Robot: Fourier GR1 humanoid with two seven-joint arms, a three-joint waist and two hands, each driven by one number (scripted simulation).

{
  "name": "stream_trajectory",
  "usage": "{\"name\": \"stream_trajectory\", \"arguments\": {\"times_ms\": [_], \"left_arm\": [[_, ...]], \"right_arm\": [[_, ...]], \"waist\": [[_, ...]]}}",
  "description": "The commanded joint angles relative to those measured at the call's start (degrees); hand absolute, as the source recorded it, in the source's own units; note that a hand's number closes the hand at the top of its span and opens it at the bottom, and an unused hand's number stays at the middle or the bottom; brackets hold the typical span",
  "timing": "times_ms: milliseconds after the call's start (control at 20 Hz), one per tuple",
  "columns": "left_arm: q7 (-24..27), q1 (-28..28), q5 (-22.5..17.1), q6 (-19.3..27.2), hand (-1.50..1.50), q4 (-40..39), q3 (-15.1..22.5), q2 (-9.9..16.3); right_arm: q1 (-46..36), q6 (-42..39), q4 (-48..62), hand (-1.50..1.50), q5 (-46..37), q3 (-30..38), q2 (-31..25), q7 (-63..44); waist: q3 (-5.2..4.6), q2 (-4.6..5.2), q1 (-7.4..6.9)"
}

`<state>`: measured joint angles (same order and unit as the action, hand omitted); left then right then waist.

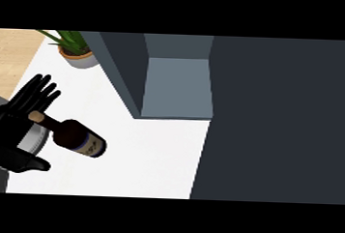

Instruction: Pick up the wine, place it into the cabinet and close the cabinet

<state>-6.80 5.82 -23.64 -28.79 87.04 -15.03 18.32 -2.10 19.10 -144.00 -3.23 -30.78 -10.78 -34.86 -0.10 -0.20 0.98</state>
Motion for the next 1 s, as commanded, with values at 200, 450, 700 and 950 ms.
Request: {"name": "stream_trajectory", "arguments": {"times_ms": [200,450,700,950], "left_arm": [[9.0,0.4,7.3,-3.3,-1.50,-11.1,1.3,-0.6],[15.3,1.3,11.5,-3.2,-1.50,-17.9,1.2,-1.0],[20.9,4.2,14.3,-3.2,-1.50,-24.7,0.9,-0.6],[26.5,5.6,16.9,-4.7,-1.50,-32.0,0.9,0.6]], "right_arm": [[-1.0,2.4,-12.0,-1.50,-6.0,-0.6,-2.0,-7.8],[0.0,2.0,-13.5,-1.50,-4.5,-0.4,-4.3,-7.3],[-1.1,3.1,-10.6,-1.50,-4.5,0.4,-3.8,-5.8],[-1.7,3.0,-11.7,-1.50,-5.0,-1.0,-4.9,-7.3]], "waist": [[-0.03,0.01,0.21],[-0.04,0.02,0.52],[0.01,0.13,-0.01],[-0.02,0.10,0.07]]}}
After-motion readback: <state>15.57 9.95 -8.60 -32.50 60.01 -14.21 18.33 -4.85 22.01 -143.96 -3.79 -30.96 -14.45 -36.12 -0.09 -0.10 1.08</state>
